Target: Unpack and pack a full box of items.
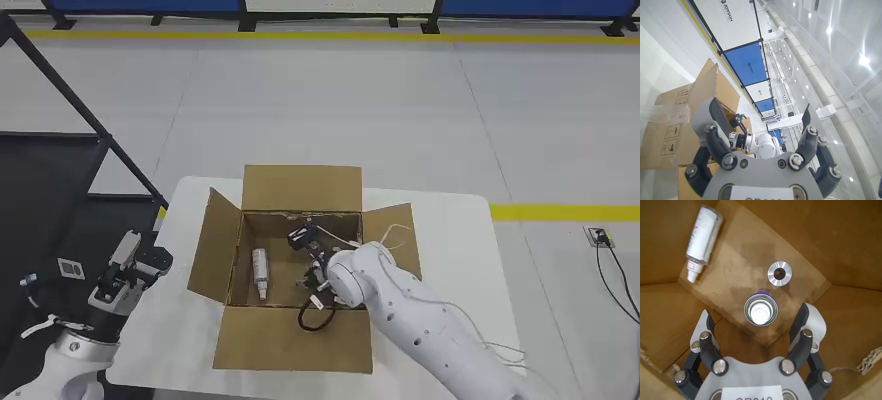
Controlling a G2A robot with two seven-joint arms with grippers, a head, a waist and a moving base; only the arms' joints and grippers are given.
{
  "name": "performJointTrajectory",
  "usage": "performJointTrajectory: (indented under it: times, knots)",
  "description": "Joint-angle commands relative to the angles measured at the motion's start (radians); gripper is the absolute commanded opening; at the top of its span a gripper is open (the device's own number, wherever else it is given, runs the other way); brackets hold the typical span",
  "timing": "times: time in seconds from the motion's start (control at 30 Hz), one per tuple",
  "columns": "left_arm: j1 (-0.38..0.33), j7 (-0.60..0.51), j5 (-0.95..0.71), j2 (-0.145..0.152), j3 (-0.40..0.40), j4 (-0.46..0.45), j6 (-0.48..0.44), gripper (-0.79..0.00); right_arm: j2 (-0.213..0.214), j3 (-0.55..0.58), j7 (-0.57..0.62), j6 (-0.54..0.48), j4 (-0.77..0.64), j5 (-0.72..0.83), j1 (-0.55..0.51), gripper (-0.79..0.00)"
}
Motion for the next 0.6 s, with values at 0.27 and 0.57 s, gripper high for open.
performJointTrajectory:
  times: [0.27, 0.57]
  knots:
    - [0.000, 0.000, 0.000, 0.000, 0.000, 0.000, 0.000, 0.000, -0.046, -0.030, -0.033, 0.015, 0.099, 0.014, 0.032, -0.785]
    - [0.000, 0.000, 0.000, 0.000, 0.000, 0.000, 0.000, 0.000, -0.036, -0.006, -0.003, 0.112, -0.060, -0.110, -0.017, -0.785]
